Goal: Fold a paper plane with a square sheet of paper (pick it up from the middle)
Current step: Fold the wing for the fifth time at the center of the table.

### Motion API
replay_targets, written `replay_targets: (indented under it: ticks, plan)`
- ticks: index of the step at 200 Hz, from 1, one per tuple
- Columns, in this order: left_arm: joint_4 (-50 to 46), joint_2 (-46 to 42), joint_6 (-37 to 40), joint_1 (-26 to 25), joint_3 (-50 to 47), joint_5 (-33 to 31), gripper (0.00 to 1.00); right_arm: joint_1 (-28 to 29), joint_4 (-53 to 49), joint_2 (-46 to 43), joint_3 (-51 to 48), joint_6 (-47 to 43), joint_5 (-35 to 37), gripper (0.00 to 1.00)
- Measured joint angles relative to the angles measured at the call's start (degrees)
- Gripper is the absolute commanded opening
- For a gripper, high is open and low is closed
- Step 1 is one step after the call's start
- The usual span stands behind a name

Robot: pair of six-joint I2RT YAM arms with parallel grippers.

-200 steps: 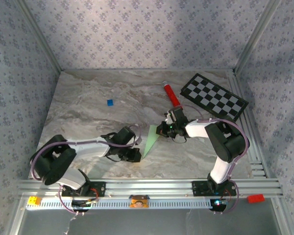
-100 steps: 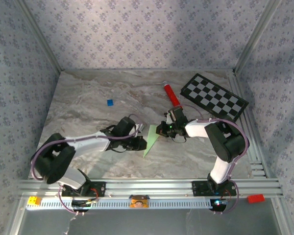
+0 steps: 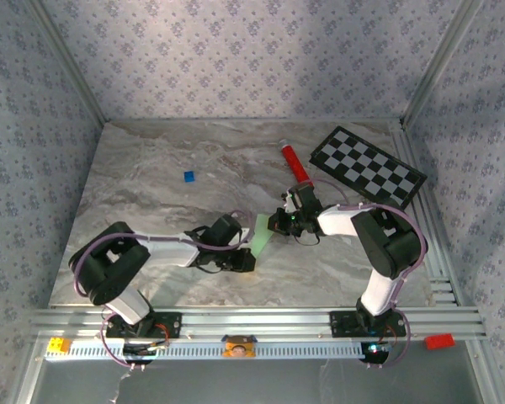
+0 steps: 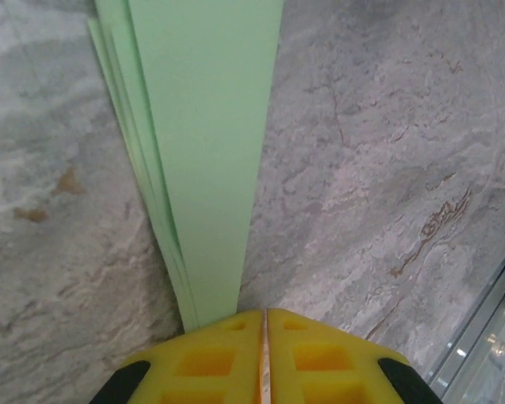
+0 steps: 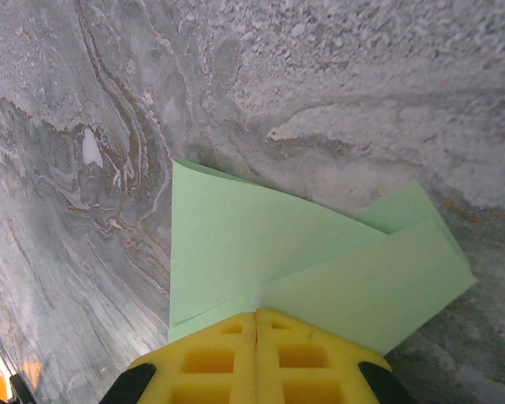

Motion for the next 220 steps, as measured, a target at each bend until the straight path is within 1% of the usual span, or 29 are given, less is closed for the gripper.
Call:
replay_targets:
  ticks: [14, 34, 54, 79, 91, 101, 119, 142, 178, 204, 220]
  plan:
    - [2.16, -1.2, -0.11, -0.09, -1.88, -0.48, 0.1, 0.0, 0.0, 0.0, 0.0, -0.13, 0.0, 0.02]
    - [2.45, -3.78, -0.35, -0.39, -4.33, -1.31, 0.09, 0.07, 0.0, 0.0, 0.0, -0.39, -0.02, 0.02]
    - [-0.22, -6.97, -0.52, -0.72, -5.92, -2.27, 0.09, 0.07, -0.04, 0.0, 0.07, -0.85, -0.02, 0.03]
    - [-6.03, -10.82, -0.5, -0.72, -6.34, -4.33, 0.09, 0.07, -0.59, 0.15, 0.59, -2.01, -0.22, 0.04]
    - [-8.28, -12.74, -0.48, -0.7, -6.34, -5.35, 0.12, 0.07, -1.14, 0.33, 1.2, -2.89, -0.39, 0.05]
    - [-9.2, -14.29, -0.39, -0.48, -6.34, -5.57, 0.13, 0.15, -1.77, 0.44, 1.66, -3.91, -0.42, 0.07]
    - [-9.64, -15.91, 0.17, 0.85, -5.88, -4.81, 0.13, 0.28, -3.69, 0.33, 2.56, -6.25, -0.39, 0.09]
    - [-9.99, -14.73, 0.83, 4.74, -2.73, -2.93, 0.14, 0.33, -7.37, -1.31, 3.34, -8.94, 0.02, 0.11]
    - [-8.15, -10.19, 1.03, 10.34, 3.1, -2.08, 0.18, -0.76, -14.73, -8.41, 4.83, -10.45, 3.93, 0.12]
    - [-6.49, -5.09, 0.57, 11.89, 5.6, -1.27, 0.19, -2.91, -14.84, -15.08, 0.61, -8.74, 5.6, 0.12]
    - [-5.57, -1.53, 0.5, 12.15, 6.91, -0.46, 0.21, -3.41, -14.75, -17.94, -2.8, -6.8, 5.86, 0.12]
